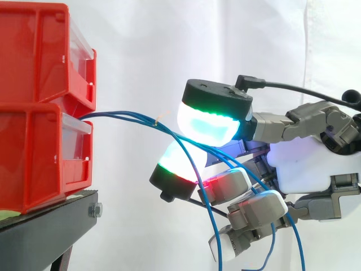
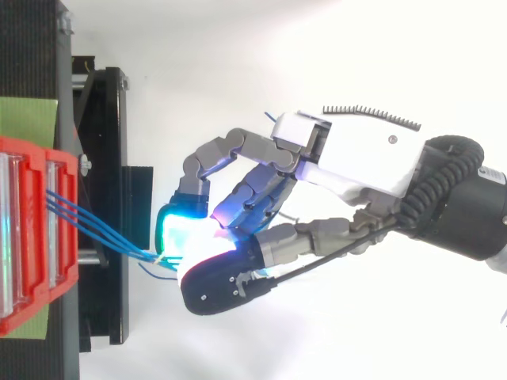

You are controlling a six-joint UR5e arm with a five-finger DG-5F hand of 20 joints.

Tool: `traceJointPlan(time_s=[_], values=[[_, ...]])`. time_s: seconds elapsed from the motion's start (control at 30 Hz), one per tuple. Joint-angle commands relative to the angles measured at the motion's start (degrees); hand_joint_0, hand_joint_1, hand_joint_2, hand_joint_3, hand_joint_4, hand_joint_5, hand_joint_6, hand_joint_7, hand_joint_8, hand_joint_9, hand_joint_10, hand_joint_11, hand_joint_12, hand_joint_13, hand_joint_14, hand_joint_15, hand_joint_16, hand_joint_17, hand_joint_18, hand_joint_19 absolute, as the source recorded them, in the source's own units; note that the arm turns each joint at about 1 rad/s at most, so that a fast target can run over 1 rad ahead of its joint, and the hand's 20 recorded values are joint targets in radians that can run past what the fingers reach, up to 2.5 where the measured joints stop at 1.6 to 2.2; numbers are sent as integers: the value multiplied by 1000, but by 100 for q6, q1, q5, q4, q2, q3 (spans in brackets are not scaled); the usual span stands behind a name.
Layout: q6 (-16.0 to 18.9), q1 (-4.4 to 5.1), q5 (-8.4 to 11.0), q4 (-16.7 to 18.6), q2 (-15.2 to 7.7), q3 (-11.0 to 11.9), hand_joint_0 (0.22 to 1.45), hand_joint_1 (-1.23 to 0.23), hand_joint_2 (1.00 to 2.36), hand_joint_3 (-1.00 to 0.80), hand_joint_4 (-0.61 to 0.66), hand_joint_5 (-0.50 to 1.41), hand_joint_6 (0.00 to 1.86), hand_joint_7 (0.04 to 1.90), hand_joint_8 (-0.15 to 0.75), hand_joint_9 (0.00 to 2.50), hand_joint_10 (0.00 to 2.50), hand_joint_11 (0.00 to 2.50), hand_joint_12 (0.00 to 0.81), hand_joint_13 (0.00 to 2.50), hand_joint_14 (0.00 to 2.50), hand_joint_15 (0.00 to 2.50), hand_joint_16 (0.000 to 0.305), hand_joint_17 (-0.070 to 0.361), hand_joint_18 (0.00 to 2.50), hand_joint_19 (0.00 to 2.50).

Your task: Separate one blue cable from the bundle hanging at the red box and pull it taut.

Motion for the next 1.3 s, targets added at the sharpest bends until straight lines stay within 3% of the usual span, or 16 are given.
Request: traceJointPlan(time_s=[0.0,0.27,0.37,0.57,0.9,1.1,1.27], values=[[0,3,0,0,0,0,798,-863,1000,-500,80,-254,939,918,222,1066,0,1590,297,1286,19,1354,46,103,704,493],[0,-6,0,0,0,0,653,-894,1000,-500,79,-249,938,925,225,1084,1,1610,299,1295,21,1370,43,96,695,511],[0,3,0,0,0,0,552,-842,1000,-500,120,-253,933,909,249,1071,0,1595,312,1331,17,1383,48,108,705,548],[0,11,0,0,0,-9,488,-738,1000,-500,156,-254,930,866,281,1062,92,1511,310,1442,4,1494,55,124,768,572],[0,11,9,0,0,-18,642,-764,1000,-500,113,-258,917,917,234,1059,0,1597,267,1415,5,1530,51,114,732,582],[0,11,18,0,0,-18,714,-786,1017,-312,83,-258,923,940,232,1061,1,1592,278,1411,6,1519,51,114,730,567],[0,11,18,0,0,-18,791,-819,1013,-368,70,-254,931,920,211,1060,0,1599,273,1392,7,1503,48,109,695,564]])
